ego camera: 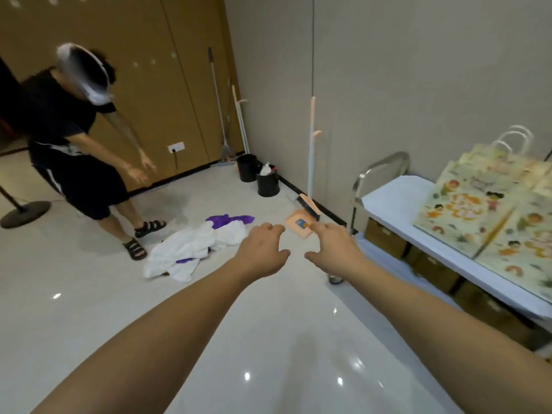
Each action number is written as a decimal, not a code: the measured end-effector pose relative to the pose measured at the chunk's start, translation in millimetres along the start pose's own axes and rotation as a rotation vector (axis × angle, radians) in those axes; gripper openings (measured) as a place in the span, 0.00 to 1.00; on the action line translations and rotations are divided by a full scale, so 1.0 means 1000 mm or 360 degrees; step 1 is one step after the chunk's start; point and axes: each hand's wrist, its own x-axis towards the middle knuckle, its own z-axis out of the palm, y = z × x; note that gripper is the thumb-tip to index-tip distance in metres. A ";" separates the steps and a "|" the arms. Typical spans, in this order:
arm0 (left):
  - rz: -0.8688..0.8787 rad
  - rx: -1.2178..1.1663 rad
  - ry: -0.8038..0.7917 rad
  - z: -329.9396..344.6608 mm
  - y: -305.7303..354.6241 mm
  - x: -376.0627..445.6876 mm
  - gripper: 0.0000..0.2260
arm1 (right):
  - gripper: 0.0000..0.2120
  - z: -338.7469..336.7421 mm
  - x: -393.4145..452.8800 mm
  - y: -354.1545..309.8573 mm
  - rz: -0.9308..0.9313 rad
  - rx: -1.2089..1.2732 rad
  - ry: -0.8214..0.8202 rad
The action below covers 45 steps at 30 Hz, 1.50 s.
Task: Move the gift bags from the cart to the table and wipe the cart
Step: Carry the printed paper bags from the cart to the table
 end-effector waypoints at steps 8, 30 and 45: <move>0.0586 0.0058 -0.0132 0.031 0.130 0.117 0.25 | 0.28 -0.049 0.010 0.136 0.0494 0.0074 0.0165; 0.1238 -0.0160 -0.0480 0.061 0.291 0.398 0.27 | 0.33 -0.139 0.149 0.302 0.1364 0.0071 0.0493; 0.1253 -0.0144 -0.0465 0.094 0.441 0.487 0.27 | 0.27 -0.197 0.210 0.443 0.1466 0.0278 0.0973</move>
